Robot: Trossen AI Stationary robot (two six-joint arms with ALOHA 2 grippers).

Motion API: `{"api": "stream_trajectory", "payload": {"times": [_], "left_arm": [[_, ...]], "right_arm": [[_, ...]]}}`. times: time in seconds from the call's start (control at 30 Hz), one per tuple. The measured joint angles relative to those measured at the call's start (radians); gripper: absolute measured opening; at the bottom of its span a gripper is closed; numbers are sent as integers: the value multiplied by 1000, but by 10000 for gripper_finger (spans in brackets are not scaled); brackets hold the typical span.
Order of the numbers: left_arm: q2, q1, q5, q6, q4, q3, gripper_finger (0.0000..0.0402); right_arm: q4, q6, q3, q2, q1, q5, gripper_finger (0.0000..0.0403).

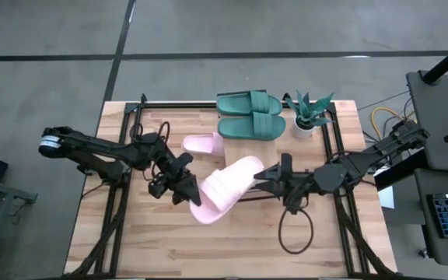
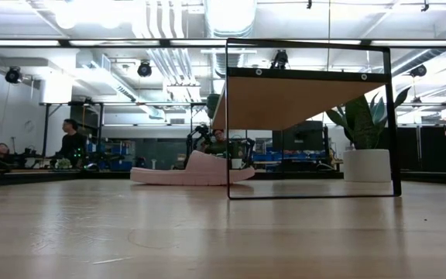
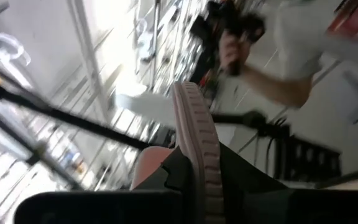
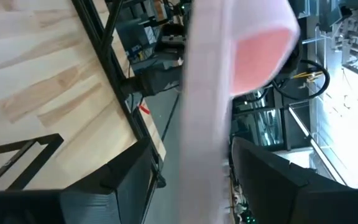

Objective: Pick and place slides into the shelf
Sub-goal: Put the bottom pink slide on the shelf

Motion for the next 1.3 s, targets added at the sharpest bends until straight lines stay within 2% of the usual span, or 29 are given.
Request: {"api": "stream_trajectory", "payload": {"times": [0.07, 0.17, 0.4, 0.77, 0.9, 1.03, 1.07, 1.2, 1.3], "left_arm": [[0, 1, -50, 17, 1, 0, 22], [0, 2, -65, 13, -5, -1, 22], [22, 1, 5, 13, -2, 7, 22], [90, 1, 9, 13, 29, 66, 22], [106, 2, 4, 13, 27, 73, 22], [103, 1, -29, 8, 26, 74, 24], [103, -1, -47, 2, 24, 73, 29], [87, -5, -135, -124, 29, 77, 67], [63, -2, -210, -216, 21, 77, 99]], "right_arm": [[0, 9, 0, 0, 0, 1, 215], [1, 11, 0, 0, 0, 0, 215], [47, 46, 0, 0, -27, 0, 215], [56, 84, -1, 1, -39, 2, 211], [37, 96, -4, 5, -39, 42, 166], [-1, 41, -11, 20, -39, 89, 64], [-10, 17, -11, 23, -39, 93, 52], [-5, 0, -13, 34, -39, 123, 54], [-3, 6, -14, 29, -39, 193, 54]]}}
